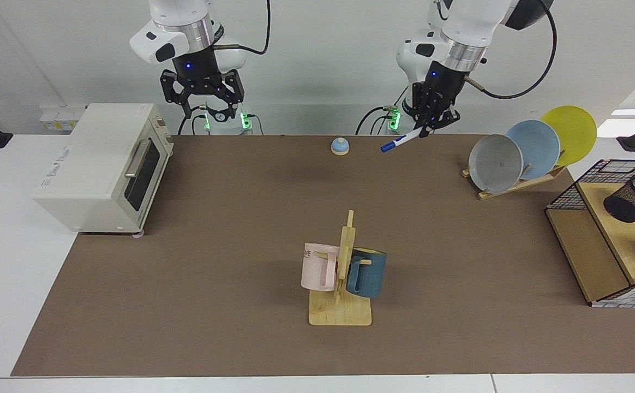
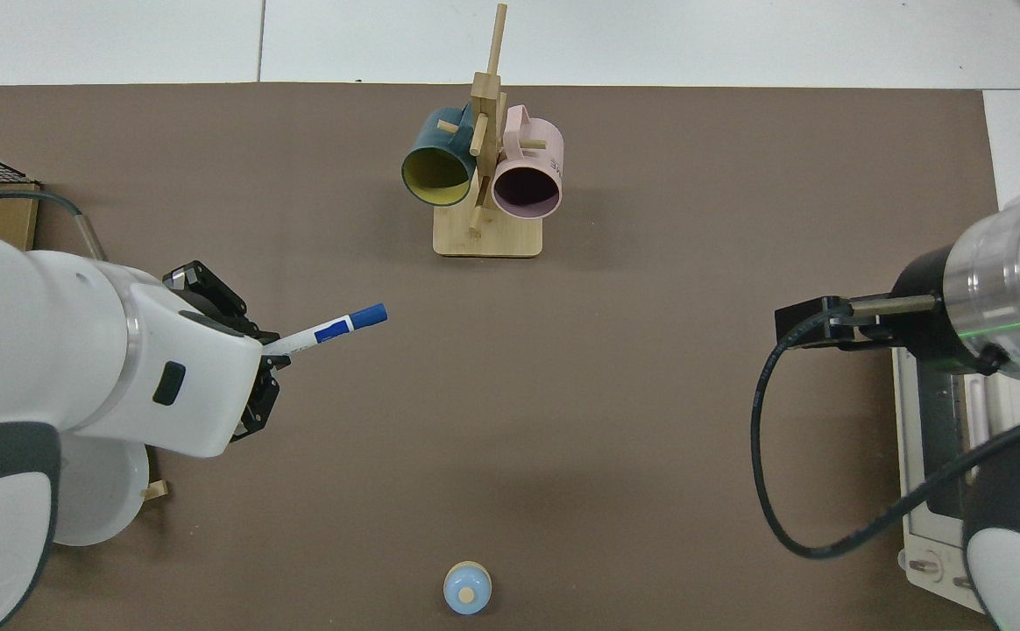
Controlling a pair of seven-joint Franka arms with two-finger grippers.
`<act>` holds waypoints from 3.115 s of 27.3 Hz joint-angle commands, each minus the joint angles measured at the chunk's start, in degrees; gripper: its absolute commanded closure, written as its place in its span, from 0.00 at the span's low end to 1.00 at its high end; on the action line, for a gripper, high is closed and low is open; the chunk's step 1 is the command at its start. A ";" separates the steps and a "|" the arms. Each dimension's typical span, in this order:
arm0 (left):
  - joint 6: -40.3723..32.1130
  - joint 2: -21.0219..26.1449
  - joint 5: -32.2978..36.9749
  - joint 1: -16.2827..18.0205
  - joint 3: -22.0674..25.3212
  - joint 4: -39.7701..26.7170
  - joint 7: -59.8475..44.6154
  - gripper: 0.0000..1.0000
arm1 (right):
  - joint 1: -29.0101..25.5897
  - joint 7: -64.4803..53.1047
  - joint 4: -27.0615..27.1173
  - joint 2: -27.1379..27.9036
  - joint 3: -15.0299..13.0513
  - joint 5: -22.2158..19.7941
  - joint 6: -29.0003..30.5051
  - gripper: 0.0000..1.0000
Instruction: Put markers into pen holder
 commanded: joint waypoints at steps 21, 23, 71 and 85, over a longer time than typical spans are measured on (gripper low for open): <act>-7.36 0.27 14.49 0.47 0.63 5.50 -4.05 1.00 | -2.57 5.42 -2.84 -2.22 0.50 1.72 0.14 0.00; -8.16 0.45 16.41 0.65 1.33 6.21 -3.43 1.00 | -3.09 5.42 -2.75 -2.22 0.49 1.72 0.23 0.00; 1.85 5.63 52.81 11.63 10.03 12.98 44.55 1.00 | -5.38 5.60 -2.57 -4.59 0.49 1.72 0.14 0.00; 13.72 12.22 54.39 10.32 21.19 15.44 57.21 1.00 | -5.38 5.60 -2.57 -4.59 0.49 1.72 0.14 0.00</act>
